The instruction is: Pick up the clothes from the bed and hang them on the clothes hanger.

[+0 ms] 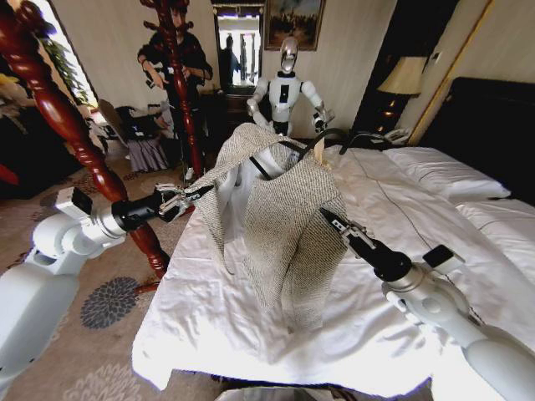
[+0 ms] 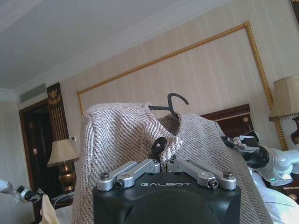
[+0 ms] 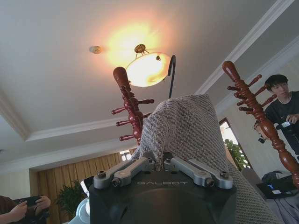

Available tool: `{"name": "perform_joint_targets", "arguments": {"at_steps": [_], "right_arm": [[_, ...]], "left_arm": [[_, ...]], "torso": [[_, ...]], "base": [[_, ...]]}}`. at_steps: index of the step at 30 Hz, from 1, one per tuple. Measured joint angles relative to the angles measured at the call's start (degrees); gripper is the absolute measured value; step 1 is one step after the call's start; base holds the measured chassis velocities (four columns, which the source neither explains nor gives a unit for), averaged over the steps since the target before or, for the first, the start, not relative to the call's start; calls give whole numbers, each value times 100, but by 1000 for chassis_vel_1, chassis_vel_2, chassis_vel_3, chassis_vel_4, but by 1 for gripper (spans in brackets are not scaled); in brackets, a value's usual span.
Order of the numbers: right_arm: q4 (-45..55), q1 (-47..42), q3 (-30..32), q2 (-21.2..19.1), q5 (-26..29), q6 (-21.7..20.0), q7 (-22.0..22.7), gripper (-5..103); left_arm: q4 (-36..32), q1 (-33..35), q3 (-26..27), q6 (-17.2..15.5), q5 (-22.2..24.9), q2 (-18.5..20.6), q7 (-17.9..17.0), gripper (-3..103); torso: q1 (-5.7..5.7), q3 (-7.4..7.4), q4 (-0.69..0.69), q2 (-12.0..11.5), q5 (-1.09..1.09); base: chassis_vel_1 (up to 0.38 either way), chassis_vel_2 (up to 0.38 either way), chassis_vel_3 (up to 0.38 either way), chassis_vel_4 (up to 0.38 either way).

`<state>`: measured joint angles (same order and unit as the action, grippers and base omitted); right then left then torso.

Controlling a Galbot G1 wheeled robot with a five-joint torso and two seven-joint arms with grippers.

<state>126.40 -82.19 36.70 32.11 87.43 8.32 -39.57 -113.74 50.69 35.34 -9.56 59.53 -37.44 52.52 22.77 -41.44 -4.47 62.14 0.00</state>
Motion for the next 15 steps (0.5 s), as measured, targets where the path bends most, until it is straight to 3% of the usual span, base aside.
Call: {"name": "perform_joint_targets", "arguments": {"at_steps": [15], "right_arm": [[-215,41,-232,32,-813,1,-1,3]], "left_arm": [[-953,-302,-525,-25,378,335,-85,2]], "torso": [[0,0,-1,0,2]], "base": [[0,0,0,0]]}}
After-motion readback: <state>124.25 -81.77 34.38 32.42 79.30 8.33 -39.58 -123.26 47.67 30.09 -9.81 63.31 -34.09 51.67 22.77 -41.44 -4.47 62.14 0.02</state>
